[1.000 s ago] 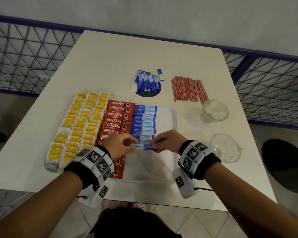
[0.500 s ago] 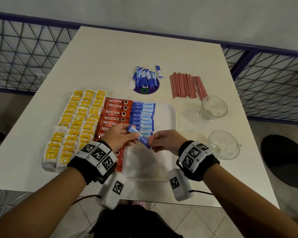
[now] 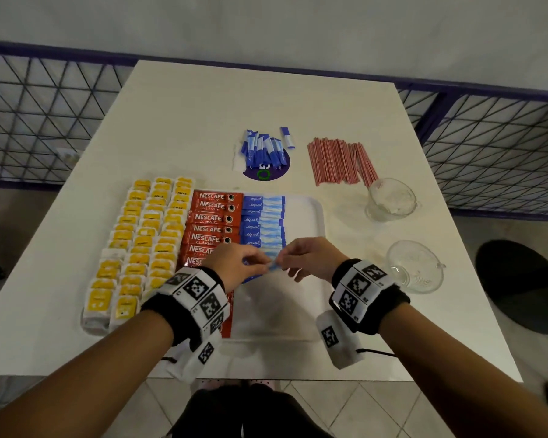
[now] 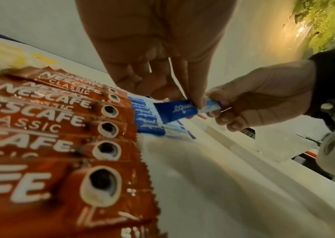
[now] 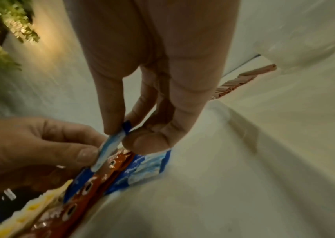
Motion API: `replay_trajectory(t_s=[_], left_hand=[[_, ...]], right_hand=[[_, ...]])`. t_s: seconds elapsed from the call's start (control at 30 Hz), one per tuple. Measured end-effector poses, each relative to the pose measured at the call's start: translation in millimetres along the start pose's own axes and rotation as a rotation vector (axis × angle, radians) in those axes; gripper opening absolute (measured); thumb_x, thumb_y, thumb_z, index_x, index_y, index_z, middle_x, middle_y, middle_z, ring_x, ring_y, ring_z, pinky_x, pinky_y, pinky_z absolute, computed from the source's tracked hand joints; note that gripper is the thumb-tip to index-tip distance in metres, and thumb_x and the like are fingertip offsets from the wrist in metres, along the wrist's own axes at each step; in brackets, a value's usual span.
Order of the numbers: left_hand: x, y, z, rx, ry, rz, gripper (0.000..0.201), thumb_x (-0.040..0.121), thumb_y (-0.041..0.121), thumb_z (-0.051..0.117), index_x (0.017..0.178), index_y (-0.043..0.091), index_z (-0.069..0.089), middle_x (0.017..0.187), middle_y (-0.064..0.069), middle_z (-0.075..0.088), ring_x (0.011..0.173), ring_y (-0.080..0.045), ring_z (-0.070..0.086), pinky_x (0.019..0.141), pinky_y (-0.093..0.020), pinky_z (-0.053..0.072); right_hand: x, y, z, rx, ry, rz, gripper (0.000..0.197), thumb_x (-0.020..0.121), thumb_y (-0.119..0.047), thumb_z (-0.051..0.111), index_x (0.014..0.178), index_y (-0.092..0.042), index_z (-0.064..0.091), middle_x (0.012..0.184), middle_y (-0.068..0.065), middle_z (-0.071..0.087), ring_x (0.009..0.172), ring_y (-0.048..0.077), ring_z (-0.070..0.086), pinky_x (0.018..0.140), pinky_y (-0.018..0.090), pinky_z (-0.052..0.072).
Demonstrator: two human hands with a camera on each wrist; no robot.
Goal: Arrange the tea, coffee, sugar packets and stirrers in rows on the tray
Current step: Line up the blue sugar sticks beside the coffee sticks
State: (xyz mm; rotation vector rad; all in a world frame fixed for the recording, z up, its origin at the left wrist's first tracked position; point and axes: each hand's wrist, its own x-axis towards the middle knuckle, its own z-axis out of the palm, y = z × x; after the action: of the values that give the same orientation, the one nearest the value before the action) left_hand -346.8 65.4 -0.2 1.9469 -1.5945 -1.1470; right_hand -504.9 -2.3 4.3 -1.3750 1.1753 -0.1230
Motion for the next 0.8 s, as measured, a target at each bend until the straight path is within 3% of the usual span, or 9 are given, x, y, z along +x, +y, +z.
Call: replay_trajectory(t_s=[0.07,0.2,0.4,0.47,0.6,0.73,0.8], left_hand=[[2,-1,2,0.013,-0.013,-0.022,0.023,0.085,0.022,0.065,0.107,0.017,0.067,0.091,0.009,0.061,0.086,-0.006,0.052,0.077,-0.019,0.038],[6,-8,-3,0.133,-0.046,-0.015,0.021,0.087,0.016,0.063,0.108,0.016,0.064,0.099,0.006,0.063,0.091,-0.007,0.056,0.081,-0.017,0.04],[5,-8,-11,0.433,-0.088,-0.019,0.011,0.087,0.032,0.062,0.095,0.024,0.061,0.086,0.012,0.042,0.083,-0.006,0.046,0.078,-0.022,0.041],[5,-8,-9,0.508,-0.109,-0.007,0.016,0.086,0.036,0.062,0.097,0.025,0.061,0.089,0.011,0.041,0.086,-0.007,0.044,0.082,-0.025,0.043],[5,-8,-6,0.612,-0.115,0.018,0.024,0.086,0.039,0.06,0.105,0.025,0.06,0.108,0.007,0.05,0.1,-0.011,0.048,0.086,-0.027,0.043],[5,-9,-6,0.664,-0.09,0.041,0.028,0.088,0.041,0.058,0.109,0.023,0.057,0.116,0.006,0.05,0.108,-0.013,0.048,0.087,-0.028,0.044],[6,-9,-6,0.682,-0.081,0.05,0.027,0.088,0.041,0.056,0.108,0.023,0.057,0.116,0.006,0.05,0.109,-0.013,0.047,0.086,-0.028,0.044]], right_hand=[[-1,2,-1,-0.095,-0.001,0.044,0.006,0.086,-0.005,0.062,0.087,0.0,0.065,0.063,0.004,0.055,0.048,0.005,0.052,0.048,0.012,0.047],[1,11,0,-0.064,-0.018,0.159,0.021,0.085,0.001,0.061,0.105,0.008,0.063,0.064,0.008,0.058,0.039,0.003,0.055,0.051,0.013,0.052],[4,18,6,-0.018,-0.01,0.27,0.025,0.083,0.004,0.062,0.107,0.013,0.061,0.05,0.002,0.062,0.036,0.004,0.057,0.049,0.015,0.053],[7,17,7,-0.032,0.006,0.279,0.025,0.083,0.002,0.063,0.106,0.011,0.062,0.045,-0.002,0.061,0.036,0.004,0.057,0.049,0.015,0.053],[11,14,8,-0.079,0.035,0.28,0.026,0.081,-0.001,0.066,0.106,0.008,0.063,0.061,0.005,0.06,0.035,0.003,0.056,0.048,0.016,0.053],[15,14,9,-0.116,0.053,0.3,0.027,0.08,-0.004,0.068,0.104,0.009,0.063,0.038,-0.005,0.058,0.032,0.004,0.054,0.043,0.015,0.051],[17,15,10,-0.114,0.068,0.299,0.027,0.08,-0.004,0.069,0.103,0.01,0.062,0.035,-0.005,0.056,0.031,0.004,0.053,0.041,0.016,0.05]])
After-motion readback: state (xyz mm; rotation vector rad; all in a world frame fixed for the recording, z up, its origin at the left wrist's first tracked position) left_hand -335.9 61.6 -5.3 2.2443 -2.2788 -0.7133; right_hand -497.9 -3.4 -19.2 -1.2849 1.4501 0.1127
